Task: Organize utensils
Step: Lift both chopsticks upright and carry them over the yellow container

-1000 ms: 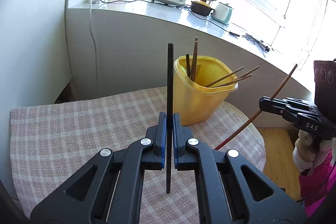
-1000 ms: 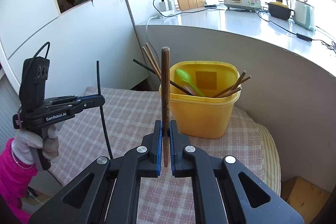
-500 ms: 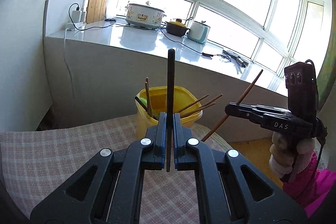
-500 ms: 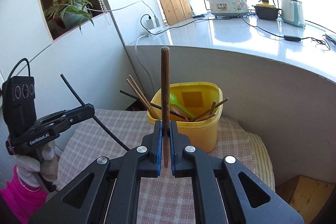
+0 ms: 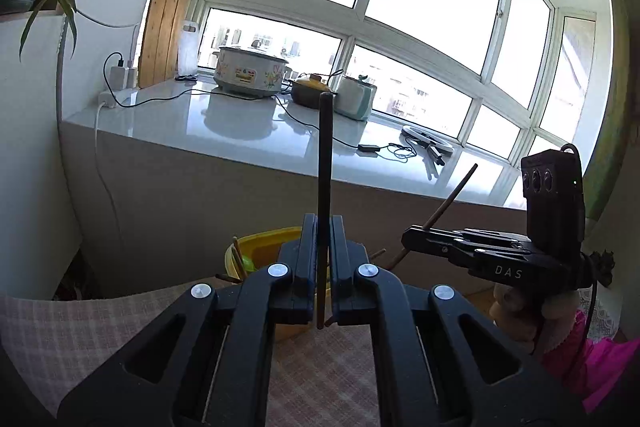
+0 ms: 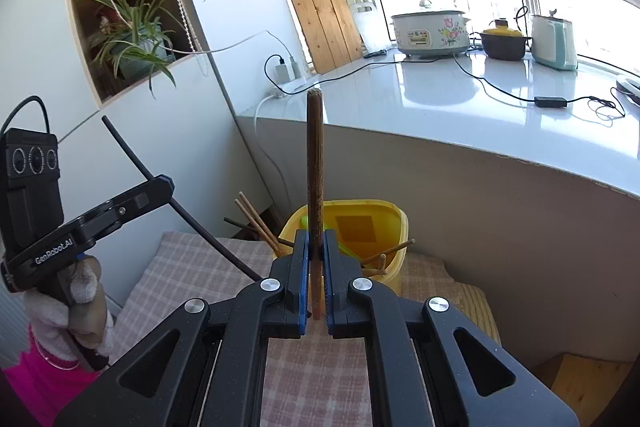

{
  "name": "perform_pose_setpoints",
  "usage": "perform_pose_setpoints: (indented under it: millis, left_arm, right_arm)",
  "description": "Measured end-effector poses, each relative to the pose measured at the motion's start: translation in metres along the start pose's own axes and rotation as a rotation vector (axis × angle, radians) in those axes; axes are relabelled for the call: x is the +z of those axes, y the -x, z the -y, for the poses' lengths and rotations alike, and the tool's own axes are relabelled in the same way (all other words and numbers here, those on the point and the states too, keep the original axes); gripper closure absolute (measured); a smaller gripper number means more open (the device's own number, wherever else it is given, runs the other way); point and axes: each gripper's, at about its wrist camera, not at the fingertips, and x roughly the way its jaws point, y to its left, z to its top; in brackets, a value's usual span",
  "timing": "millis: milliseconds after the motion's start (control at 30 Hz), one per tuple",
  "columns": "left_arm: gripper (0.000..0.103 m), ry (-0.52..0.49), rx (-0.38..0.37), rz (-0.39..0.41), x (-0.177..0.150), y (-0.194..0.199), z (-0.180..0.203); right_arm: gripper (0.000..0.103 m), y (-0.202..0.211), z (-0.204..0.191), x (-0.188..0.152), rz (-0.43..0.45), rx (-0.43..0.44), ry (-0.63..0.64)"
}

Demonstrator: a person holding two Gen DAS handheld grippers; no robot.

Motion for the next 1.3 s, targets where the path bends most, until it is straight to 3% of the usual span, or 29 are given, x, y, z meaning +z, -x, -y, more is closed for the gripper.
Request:
perform_pose_setpoints:
  millis: [533,1300]
  left_arm:
    - [0.1,-0.051,0.069,0.111,0.039,-0.009,0.008]
    - [0.1,-0.011,0.145,0.058,0.032,-0.063,-0.009]
  right_arm:
    - [0.098,0.014,-0.007,0.036,0.135,-0.081,0.063]
    - [0.098,-0.045,0.009,0.047,0.072,-0.168,0.046]
